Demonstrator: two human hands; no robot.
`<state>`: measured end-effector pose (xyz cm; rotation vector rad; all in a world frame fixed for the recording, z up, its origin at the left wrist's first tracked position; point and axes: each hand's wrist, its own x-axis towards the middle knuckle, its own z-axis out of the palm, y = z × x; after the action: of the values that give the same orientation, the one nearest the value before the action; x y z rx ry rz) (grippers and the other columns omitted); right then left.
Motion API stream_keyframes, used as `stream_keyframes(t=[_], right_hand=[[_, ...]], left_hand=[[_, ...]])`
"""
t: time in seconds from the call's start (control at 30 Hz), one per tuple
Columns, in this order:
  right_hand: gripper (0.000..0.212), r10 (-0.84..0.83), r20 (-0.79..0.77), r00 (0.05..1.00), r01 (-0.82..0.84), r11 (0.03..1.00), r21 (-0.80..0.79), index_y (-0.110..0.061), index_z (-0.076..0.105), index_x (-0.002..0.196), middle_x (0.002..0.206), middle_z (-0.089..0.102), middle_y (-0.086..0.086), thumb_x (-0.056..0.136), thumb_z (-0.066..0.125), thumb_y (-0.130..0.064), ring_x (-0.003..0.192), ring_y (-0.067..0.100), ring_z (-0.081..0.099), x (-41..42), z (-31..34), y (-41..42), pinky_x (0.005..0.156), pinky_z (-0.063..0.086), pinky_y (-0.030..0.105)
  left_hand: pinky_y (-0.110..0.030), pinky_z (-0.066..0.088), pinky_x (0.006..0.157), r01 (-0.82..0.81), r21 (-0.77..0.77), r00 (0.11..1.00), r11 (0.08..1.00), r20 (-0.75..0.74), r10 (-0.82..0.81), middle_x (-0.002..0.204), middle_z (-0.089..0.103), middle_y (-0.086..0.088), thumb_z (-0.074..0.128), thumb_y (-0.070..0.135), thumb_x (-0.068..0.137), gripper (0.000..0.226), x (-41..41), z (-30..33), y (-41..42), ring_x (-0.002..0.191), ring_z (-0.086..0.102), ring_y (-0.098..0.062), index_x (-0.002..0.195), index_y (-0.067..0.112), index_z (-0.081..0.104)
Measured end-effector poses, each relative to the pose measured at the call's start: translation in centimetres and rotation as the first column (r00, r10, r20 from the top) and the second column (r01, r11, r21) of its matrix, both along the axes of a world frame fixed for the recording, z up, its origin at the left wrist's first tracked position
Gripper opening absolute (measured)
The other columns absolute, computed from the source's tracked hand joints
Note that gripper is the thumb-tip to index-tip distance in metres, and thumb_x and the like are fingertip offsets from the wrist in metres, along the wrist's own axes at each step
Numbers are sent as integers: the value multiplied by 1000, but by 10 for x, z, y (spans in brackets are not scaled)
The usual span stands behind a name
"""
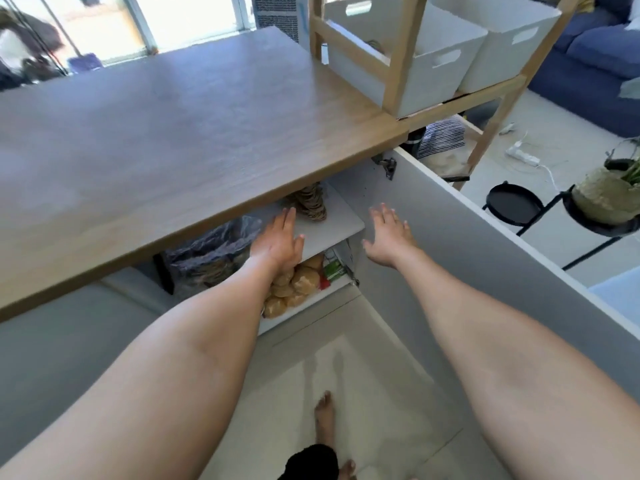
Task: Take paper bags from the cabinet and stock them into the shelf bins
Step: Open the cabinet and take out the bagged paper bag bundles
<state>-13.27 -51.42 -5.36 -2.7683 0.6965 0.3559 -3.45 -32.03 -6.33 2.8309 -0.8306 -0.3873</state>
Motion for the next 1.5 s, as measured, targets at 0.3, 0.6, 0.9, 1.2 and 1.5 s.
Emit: stream_keyframes(t=[0.3,0.6,0.9,1.2,1.5], right_hand=[[69,213,-68,975,-211,977,37,-20,13,153,162,3,7,95,46,-36,149,31,5,103,-31,-14,120,9,45],[63,330,-101,939,-327,944,46,-16,17,152,161,7,8,95,40,-26,149,27,4,157,-57,-43,120,14,45],[49,68,5,998,-64,909,413,-8,35,145,145,37,15,100,34,-27,134,27,36,208,-130,-85,107,32,34],[71,-448,28,894,136,330,934,-17,24,151,156,29,4,95,27,-61,140,19,33,272,-205,-85,112,25,30],[95,-287,220,932,-145,262,954,-26,50,138,138,56,6,65,41,-86,120,26,59,342,-238,-83,105,44,49]], left_hand=[[-38,24,118,-122,-41,989,992,-88,118,159,18,-17,33,36,101,64,55,-23,-17,145,24,-33,153,6,11],[-38,27,114,-354,-9,922,935,-170,347,156,28,-18,25,40,103,60,80,-36,-44,142,30,-34,151,4,23],[-34,17,118,-670,-230,727,706,-398,560,162,5,-15,32,48,100,76,109,-97,-86,149,13,-28,154,7,-2],[-46,22,118,-917,-382,372,118,-706,603,158,27,-6,20,75,87,89,188,-176,-92,142,31,-28,152,14,23],[-58,40,98,-910,-411,413,62,-878,244,135,51,-16,10,71,91,75,231,-184,-104,118,51,-42,141,20,33]])
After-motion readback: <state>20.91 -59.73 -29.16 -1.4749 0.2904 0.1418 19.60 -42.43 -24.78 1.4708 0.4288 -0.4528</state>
